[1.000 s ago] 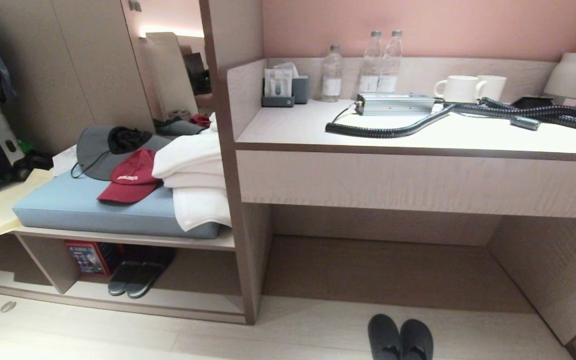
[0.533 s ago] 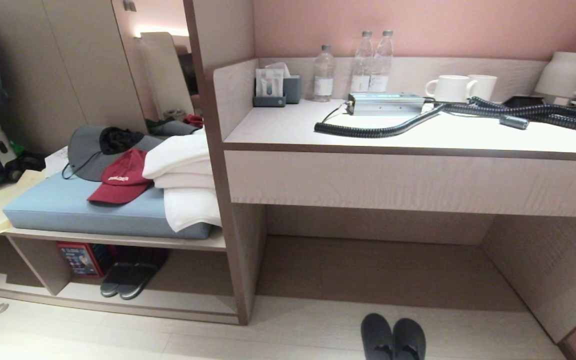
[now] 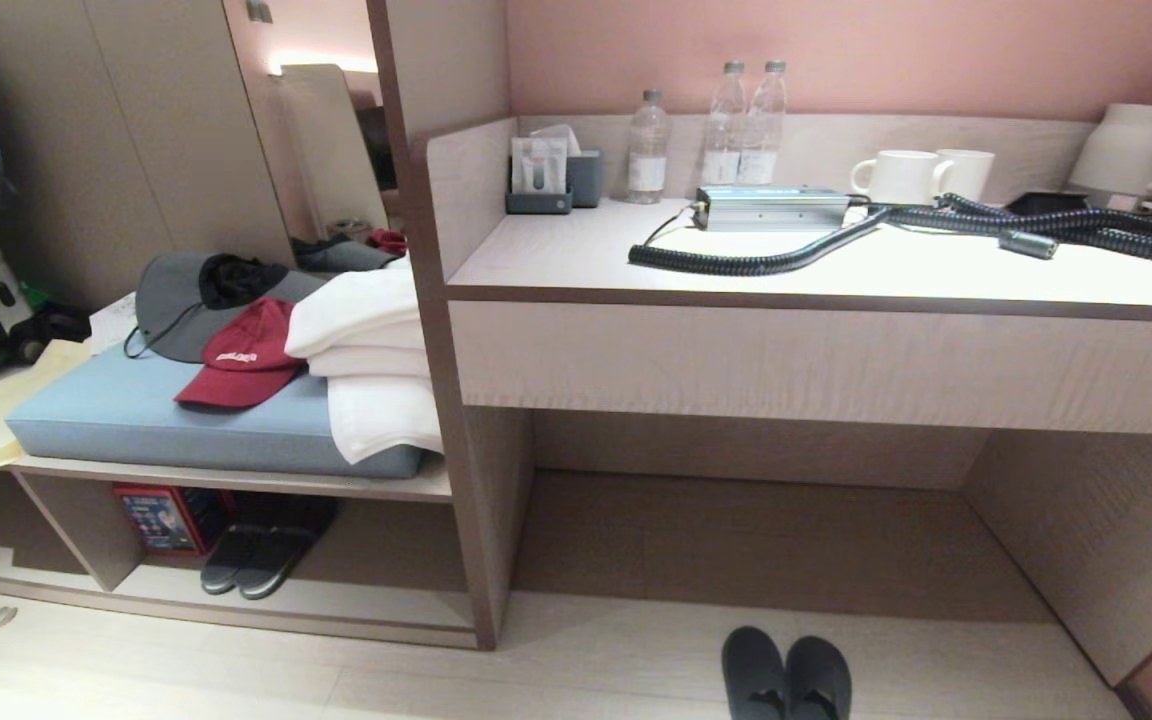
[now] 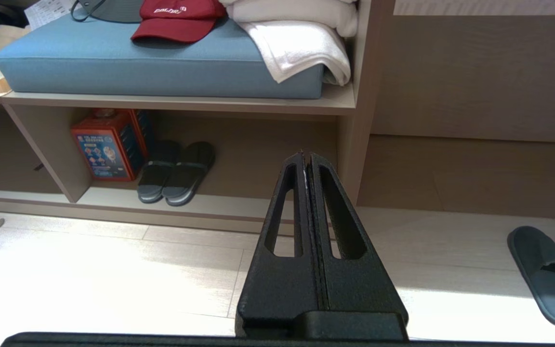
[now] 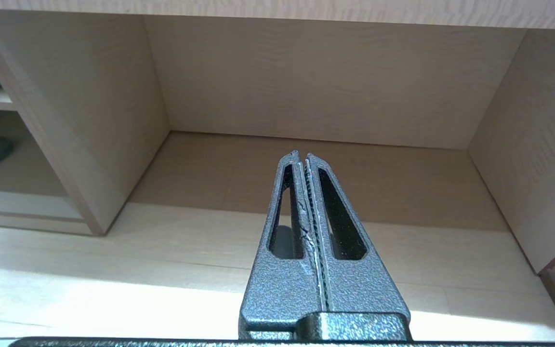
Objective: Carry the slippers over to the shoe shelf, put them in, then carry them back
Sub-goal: Pick up the slippers on the floor
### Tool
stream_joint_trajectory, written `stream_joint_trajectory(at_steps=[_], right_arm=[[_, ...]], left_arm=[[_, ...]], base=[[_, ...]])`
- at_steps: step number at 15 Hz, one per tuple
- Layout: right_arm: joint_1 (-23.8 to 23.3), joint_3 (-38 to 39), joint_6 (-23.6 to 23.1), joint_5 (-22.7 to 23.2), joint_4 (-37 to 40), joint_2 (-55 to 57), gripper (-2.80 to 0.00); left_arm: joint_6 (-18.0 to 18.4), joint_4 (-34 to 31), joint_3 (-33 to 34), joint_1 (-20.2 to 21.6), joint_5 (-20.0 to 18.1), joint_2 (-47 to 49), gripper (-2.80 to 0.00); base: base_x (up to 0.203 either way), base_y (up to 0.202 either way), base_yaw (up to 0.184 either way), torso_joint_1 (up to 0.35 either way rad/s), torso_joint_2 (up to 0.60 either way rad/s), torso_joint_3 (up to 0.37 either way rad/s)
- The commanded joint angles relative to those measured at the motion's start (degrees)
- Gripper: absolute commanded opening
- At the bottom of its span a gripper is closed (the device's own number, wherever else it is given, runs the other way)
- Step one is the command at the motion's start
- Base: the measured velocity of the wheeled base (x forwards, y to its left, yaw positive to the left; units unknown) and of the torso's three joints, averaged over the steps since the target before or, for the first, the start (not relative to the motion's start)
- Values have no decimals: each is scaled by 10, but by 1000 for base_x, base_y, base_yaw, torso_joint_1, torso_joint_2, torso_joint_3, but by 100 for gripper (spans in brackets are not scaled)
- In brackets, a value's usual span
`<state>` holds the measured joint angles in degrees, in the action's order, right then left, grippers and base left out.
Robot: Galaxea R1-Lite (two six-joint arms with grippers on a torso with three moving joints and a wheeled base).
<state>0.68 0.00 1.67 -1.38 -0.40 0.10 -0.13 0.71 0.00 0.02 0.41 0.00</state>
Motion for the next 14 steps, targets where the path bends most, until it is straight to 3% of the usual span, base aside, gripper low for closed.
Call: stream_joint_trajectory(at_steps=[1, 14], right_arm=[[0, 0, 0, 0, 1, 1, -280], [0, 0, -4, 2, 1, 0, -280]], left_arm=[[-1, 0, 0, 1, 0, 0, -280], [-1, 0, 0, 1, 0, 0, -280]], base=[[0, 0, 0, 0, 0, 0], [0, 0, 0, 0, 0, 0]])
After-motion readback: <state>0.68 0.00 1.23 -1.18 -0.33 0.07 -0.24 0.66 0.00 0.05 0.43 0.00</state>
